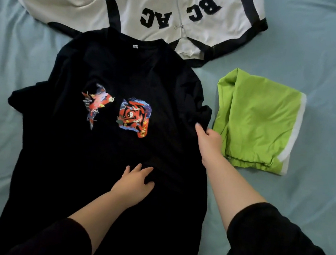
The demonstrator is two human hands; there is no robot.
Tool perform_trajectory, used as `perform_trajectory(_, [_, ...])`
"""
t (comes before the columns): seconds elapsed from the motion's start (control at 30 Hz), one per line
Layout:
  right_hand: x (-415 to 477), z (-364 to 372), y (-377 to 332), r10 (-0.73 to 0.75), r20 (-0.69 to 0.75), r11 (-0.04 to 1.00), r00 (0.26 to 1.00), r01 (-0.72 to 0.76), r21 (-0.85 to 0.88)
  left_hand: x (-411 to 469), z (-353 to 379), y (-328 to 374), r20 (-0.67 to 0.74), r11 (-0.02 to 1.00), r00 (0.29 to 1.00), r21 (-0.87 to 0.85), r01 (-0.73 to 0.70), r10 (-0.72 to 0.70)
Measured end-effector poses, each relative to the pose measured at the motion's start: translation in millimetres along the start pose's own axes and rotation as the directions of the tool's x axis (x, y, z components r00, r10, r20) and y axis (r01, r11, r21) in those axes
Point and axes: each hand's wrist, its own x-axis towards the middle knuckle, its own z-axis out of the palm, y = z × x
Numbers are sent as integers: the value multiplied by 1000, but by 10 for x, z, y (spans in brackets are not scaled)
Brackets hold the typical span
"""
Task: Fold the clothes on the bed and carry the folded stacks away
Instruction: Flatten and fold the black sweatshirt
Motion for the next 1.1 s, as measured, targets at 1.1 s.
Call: perform_trajectory(1.1, [-126,-155,-804,27,197,751,980,-150,643,-1,-699,1098,-515,723,846,-636,-269,-139])
